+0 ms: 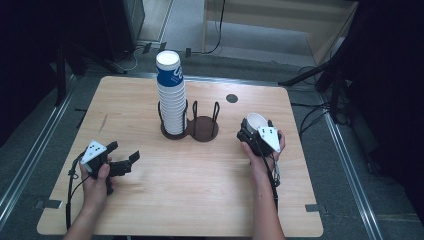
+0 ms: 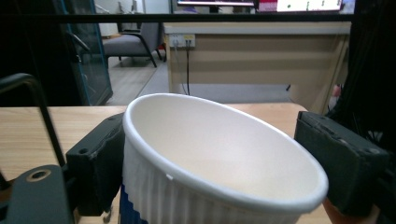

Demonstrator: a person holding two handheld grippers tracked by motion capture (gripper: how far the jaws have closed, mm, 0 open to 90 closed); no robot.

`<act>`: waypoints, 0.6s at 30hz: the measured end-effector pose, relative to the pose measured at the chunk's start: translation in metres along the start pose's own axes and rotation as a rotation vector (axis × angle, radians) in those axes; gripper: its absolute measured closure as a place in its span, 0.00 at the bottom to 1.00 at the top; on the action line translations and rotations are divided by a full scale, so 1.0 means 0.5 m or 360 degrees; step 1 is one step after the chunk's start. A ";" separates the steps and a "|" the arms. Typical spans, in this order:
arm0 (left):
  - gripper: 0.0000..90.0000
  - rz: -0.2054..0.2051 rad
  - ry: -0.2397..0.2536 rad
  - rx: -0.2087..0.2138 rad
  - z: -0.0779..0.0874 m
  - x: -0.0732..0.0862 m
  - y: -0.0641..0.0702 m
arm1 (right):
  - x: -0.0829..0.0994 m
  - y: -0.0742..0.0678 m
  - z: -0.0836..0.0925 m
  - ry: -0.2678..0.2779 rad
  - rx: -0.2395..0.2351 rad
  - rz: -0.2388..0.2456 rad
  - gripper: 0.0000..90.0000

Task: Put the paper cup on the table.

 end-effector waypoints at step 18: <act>0.03 0.0008 0.0001 0.0012 0.001 0.000 -0.001 | 0.035 0.038 -0.019 -0.0156 0.0094 0.0002 0.14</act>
Point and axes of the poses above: each handheld gripper's, and its own axes: z roughly backward along the jaws, x roughly out of its underside, y roughly to its right, the point moved 4 cm from there along -z, roughly forward along the jaws, and after that the axes turned 7 degrees about -x, right-handed, at the moved point
